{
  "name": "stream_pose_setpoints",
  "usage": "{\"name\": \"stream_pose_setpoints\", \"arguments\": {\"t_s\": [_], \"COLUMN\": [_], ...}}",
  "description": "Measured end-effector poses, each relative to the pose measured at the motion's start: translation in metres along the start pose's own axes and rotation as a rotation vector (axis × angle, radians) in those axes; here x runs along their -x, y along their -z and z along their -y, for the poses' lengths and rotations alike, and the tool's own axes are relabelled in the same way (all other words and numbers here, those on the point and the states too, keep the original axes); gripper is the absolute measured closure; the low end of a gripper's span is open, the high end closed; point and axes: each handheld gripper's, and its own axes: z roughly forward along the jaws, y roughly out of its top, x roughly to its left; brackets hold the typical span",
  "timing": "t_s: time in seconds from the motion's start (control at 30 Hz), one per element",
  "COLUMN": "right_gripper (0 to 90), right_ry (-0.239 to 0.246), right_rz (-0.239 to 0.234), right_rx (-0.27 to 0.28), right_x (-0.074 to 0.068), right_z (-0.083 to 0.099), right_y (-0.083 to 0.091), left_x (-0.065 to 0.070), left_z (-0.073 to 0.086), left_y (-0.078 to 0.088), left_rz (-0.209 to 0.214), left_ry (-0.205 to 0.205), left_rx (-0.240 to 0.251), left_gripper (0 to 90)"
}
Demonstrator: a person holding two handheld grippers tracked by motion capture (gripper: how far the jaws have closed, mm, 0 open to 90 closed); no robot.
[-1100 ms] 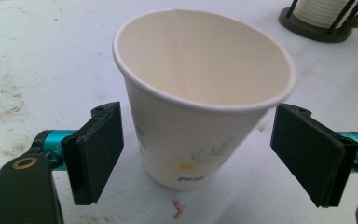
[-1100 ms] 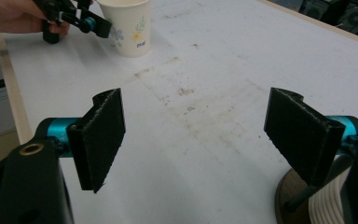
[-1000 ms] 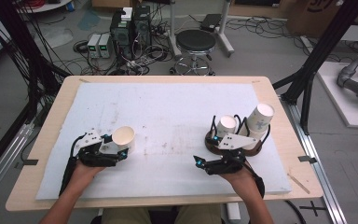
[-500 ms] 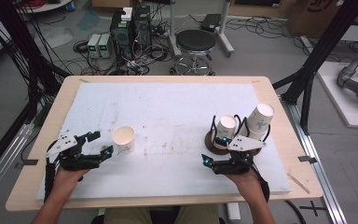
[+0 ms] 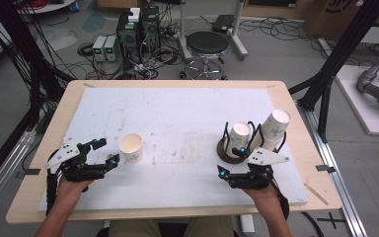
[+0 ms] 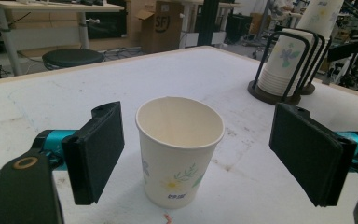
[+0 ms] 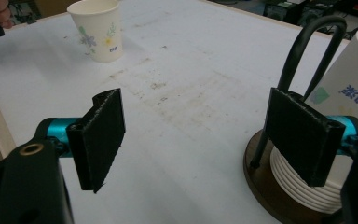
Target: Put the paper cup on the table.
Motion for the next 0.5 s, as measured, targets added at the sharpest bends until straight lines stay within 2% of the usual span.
{"name": "stream_pose_setpoints", "arguments": {"t_s": [0.2,0.5], "right_gripper": [21.0,21.0], "right_ry": [0.002,-0.005], "right_rz": [0.023,0.024], "right_rx": [0.016,0.01], "right_x": [0.0003,0.001], "right_z": [-0.0008,0.0], "right_y": [0.005,0.0048], "left_x": [0.0002,-0.0001], "left_z": [0.0007,0.0011], "left_y": [0.0036,0.0033], "left_rz": [-0.005,-0.006], "left_ry": [0.004,0.0], "left_rx": [0.006,0.002], "left_gripper": [17.8,17.9]}}
